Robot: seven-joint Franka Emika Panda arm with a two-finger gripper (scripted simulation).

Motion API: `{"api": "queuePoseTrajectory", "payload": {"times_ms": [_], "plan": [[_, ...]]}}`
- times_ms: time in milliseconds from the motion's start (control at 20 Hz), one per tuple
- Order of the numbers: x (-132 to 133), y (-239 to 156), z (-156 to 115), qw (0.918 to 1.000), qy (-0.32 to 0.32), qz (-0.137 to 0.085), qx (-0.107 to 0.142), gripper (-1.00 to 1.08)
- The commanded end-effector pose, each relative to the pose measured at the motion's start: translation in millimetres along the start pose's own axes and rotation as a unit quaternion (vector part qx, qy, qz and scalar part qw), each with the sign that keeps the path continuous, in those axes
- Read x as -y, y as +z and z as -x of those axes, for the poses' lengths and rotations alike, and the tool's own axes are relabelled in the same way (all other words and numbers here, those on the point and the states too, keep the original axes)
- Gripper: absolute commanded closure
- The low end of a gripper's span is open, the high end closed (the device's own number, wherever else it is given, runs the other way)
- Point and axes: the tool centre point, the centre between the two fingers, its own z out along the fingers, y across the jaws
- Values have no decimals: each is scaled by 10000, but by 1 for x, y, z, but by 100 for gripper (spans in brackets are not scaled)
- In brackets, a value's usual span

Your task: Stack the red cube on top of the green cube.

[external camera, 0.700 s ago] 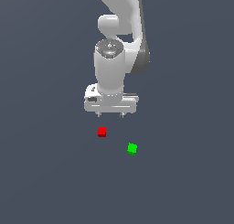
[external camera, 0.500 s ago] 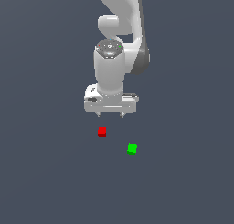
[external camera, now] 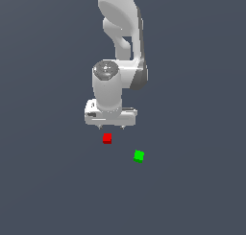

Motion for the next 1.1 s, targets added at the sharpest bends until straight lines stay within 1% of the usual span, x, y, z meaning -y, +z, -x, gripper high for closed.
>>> {"api": "queuePoseTrajectory", "payload": {"times_ms": [0,200,350,850,1050], "plan": [[-9,21,1,10000,-3,-26,25,-92],[-20,46,0,10000,-11,-60,51,-92],[-25,58,0,9999,-15,-77,64,-92],[-28,65,0,9999,-16,-85,77,-92],[-28,76,0,9999,-16,-85,77,-92]]}}
